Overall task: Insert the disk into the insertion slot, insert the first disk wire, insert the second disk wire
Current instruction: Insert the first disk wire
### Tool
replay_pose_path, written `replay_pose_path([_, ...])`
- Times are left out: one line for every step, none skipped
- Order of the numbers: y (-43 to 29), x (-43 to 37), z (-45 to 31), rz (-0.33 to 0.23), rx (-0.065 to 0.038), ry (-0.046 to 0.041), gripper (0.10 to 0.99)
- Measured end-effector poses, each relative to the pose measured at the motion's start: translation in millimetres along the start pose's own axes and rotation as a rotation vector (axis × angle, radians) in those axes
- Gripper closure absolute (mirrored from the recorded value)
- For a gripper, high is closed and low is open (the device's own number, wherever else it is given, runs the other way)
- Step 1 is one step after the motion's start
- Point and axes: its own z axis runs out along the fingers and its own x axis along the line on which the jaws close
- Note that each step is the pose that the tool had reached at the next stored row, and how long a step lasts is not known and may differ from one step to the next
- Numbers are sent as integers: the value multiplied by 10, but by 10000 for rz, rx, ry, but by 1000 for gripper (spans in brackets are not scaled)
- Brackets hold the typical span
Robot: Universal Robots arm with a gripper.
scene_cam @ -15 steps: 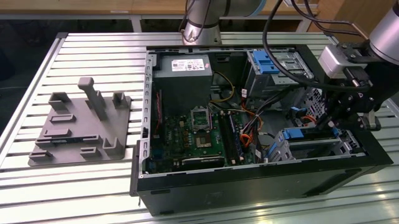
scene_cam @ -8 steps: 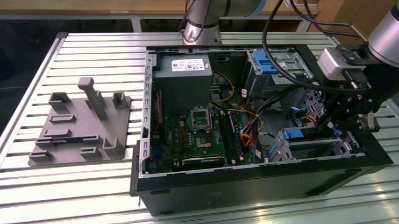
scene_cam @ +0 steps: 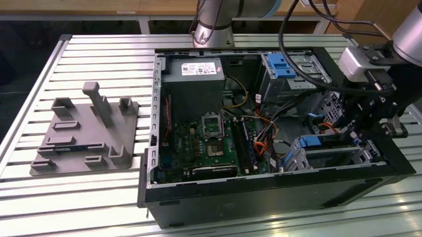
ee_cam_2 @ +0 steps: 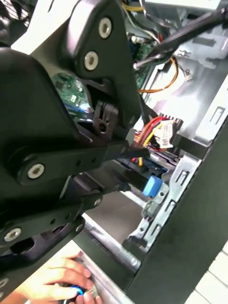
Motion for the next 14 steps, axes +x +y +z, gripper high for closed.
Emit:
replay_pose_path([1,-1,-47,0,0,-3,729])
replay_pose_path([1,-2,-92,0,0,0,729])
replay_pose_path([1,-4,-137,-1,0,-1,729])
replay_pose_path([2,-5,-182,0,0,-1,729])
replay_pose_path([2,-5,-227,0,0,0,729])
replay_pose_path([2,-7,-272,0,0,-2,729])
replay_pose_path([3,-8,-321,0,0,-1,729])
replay_pose_path([3,-8,-365,0,-1,-1,729])
replay_pose_path([3,-9,-380,-1,0,0,729])
replay_pose_path([3,-9,-379,-4,-1,-3,729])
replay_pose_path([3,-9,-379,-4,0,-3,729])
replay_pose_path([3,-9,-379,-4,0,-2,729])
replay_pose_path([3,-9,-379,-3,0,-3,729])
replay_pose_path([3,-9,-380,-3,0,-2,729])
